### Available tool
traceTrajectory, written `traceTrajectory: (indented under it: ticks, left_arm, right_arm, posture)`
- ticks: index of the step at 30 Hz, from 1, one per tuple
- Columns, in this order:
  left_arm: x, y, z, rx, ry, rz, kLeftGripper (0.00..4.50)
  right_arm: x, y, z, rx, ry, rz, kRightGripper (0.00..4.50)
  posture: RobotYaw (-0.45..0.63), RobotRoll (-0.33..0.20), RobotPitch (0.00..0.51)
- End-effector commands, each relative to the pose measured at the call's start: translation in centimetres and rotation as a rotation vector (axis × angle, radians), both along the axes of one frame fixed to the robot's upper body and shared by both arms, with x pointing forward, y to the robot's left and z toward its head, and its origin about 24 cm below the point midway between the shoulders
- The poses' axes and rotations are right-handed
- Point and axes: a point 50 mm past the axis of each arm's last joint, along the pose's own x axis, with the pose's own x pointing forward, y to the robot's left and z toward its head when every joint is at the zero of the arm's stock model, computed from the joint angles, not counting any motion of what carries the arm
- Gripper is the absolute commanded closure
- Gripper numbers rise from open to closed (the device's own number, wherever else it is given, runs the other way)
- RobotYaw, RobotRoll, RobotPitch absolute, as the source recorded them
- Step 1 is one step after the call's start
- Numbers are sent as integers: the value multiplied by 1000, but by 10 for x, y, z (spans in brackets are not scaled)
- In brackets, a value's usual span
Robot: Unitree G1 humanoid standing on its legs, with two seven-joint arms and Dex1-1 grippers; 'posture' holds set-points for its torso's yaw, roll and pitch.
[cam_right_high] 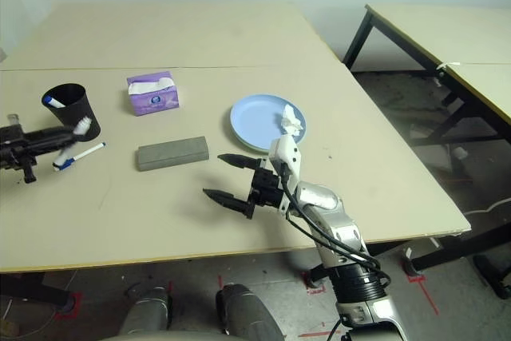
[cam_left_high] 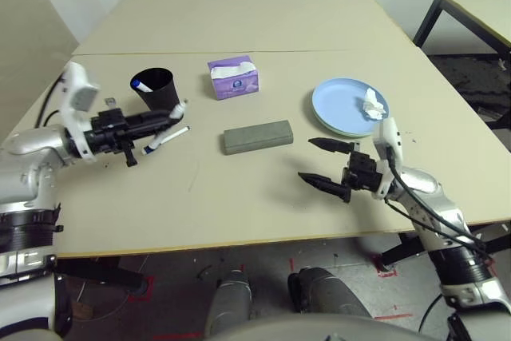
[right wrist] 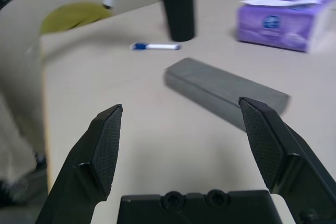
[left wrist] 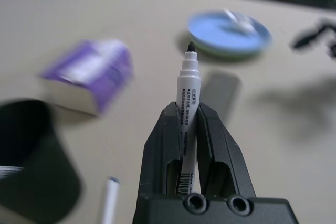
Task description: Organize and tidy the items on the table.
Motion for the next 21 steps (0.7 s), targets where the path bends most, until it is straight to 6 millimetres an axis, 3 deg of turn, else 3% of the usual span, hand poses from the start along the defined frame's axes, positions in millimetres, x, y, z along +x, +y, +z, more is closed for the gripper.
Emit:
traceTrajectory:
  ticks: [1, 7, 11, 21]
  left_arm:
    - [2, 7, 17, -62, -128, 144, 4227]
    - [11, 9, 33, -105, -256, 330, 4227]
    - [28, 9, 39, -123, -310, 459, 4227]
    - [71, 5, 23, -121, -279, 601, 4227]
  right_arm:
    - [1, 0, 4, 33, 18, -49, 0]
    - [-2, 2, 0, 19, 31, -46, 0]
    - [-2, 2, -1, 7, 28, -36, 0]
    - [0, 0, 2, -8, 8, -48, 0]
  posture:
    - [-24, 0, 87]
    - [-16, 0, 88]
    - [-16, 0, 84]
    - [-56, 0, 79]
